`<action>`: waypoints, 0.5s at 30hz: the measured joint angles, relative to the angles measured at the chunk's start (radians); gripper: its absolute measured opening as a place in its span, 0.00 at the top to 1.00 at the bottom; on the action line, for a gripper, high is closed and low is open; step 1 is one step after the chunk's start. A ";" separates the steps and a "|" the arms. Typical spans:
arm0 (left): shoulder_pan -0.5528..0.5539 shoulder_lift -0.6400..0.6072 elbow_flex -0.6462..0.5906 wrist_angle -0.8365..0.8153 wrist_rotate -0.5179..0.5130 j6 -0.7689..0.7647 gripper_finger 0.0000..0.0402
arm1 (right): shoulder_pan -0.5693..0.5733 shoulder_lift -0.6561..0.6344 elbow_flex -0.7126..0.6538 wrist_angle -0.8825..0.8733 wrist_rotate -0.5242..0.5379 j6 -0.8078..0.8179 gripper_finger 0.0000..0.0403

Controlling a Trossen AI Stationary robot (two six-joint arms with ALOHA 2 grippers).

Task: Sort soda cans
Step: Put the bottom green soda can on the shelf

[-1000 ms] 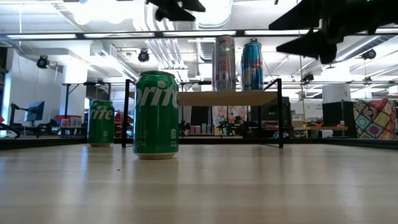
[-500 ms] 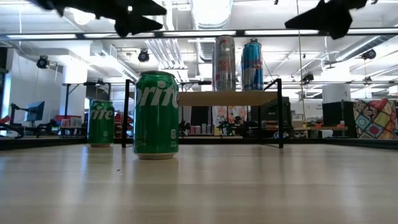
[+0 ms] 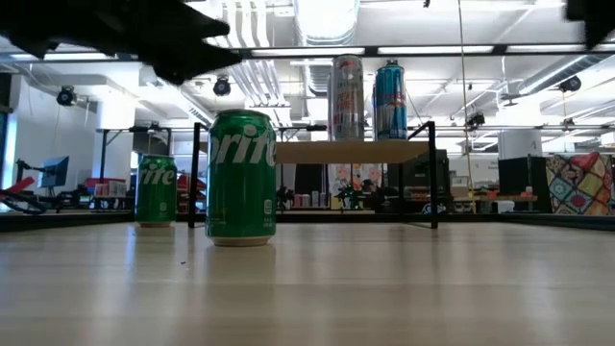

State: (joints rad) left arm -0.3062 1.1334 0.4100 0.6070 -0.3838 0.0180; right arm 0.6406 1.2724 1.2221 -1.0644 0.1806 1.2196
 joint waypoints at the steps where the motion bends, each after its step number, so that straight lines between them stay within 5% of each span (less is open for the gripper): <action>1: -0.016 0.015 -0.005 0.003 -0.012 -0.005 0.19 | 0.010 0.021 0.018 0.004 -0.059 0.013 0.17; 5: -0.077 0.072 -0.019 0.072 -0.089 0.001 0.19 | 0.045 0.105 0.089 -0.001 -0.153 0.053 0.17; 15: -0.101 0.107 0.000 0.119 -0.168 0.060 0.19 | 0.112 0.305 0.178 -0.201 -0.144 0.228 0.17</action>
State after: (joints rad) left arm -0.4068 1.2406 0.4095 0.7261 -0.5514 0.0782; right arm 0.7526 1.5770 1.4002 -1.2659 0.0362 1.4474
